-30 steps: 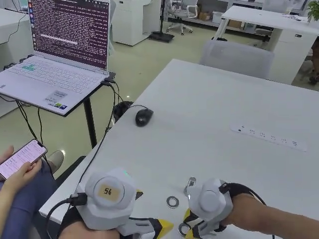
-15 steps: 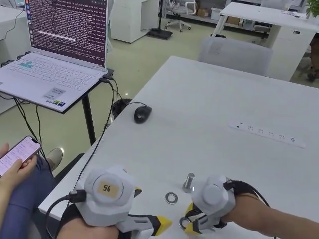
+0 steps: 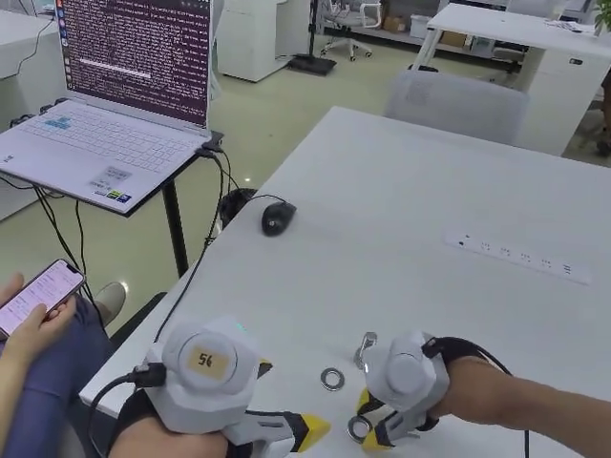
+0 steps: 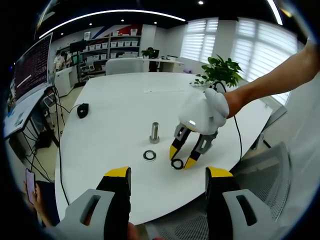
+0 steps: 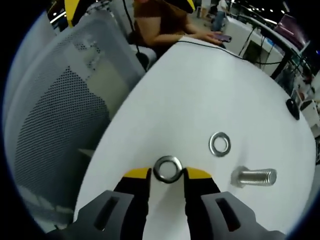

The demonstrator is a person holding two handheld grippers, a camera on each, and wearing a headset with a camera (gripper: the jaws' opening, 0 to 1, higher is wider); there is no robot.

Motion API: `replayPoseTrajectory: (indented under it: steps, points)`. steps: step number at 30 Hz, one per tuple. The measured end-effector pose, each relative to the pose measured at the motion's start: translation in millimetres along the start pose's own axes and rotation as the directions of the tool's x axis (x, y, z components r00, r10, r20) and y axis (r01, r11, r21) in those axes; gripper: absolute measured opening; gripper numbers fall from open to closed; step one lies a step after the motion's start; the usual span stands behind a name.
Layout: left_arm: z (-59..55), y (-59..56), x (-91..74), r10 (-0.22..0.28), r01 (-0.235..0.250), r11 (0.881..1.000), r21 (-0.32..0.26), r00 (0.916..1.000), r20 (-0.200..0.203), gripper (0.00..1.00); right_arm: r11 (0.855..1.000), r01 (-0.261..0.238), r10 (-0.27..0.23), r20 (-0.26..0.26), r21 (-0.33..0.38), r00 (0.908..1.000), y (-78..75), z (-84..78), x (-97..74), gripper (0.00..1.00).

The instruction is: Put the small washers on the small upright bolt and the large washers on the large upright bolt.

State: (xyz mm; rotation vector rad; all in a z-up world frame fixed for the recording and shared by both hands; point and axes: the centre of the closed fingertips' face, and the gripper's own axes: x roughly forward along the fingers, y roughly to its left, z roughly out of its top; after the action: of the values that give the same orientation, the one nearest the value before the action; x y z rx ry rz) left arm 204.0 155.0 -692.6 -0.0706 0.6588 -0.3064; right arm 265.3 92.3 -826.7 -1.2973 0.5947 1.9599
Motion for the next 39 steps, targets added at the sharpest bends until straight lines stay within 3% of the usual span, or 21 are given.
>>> replayPoseTrajectory:
  steps: [7, 13, 21, 28, 34, 39]
  points:
    - [0.7, -1.0, -0.3, 0.0, 0.0, 1.0, 0.003, 1.0, -0.002, 0.59, 0.999, -0.021, 0.02, -0.004, -0.043, 0.9998, -0.3, -2.6, -0.2, 0.27]
    - [3.8, -2.5, 1.5, -0.005, 0.005, 1.0, 0.007, 1.0, 0.0, 0.59, 0.999, -0.013, 0.012, -0.014, -0.038, 0.9998, -0.1, -1.9, -0.7, 0.25]
    - [4.2, -2.8, 1.3, -0.006, 0.006, 1.0, 0.011, 1.0, 0.0, 0.59, 0.997, 0.041, -0.042, 0.024, 0.066, 0.9988, -1.8, -4.2, -2.1, 0.23]
    - [1.3, -2.9, 0.5, -0.006, 0.006, 1.0, 0.013, 1.0, -0.006, 0.59, 0.989, 0.06, -0.068, 0.057, 0.134, 0.9961, 0.2, -2.8, -4.1, 0.23]
    - [1.8, -3.3, 0.9, -0.009, 0.009, 1.0, 0.014, 0.9999, -0.005, 0.59, 0.976, 0.095, -0.112, 0.079, 0.197, 0.9906, -5.7, -3.2, -13.5, 0.23]
    - [2.9, -3.8, 1.0, -0.011, 0.011, 1.0, 0.016, 0.9999, -0.004, 0.59, 0.954, 0.137, -0.17, 0.107, 0.266, 0.9796, -18.8, -0.7, -30.7, 0.23]
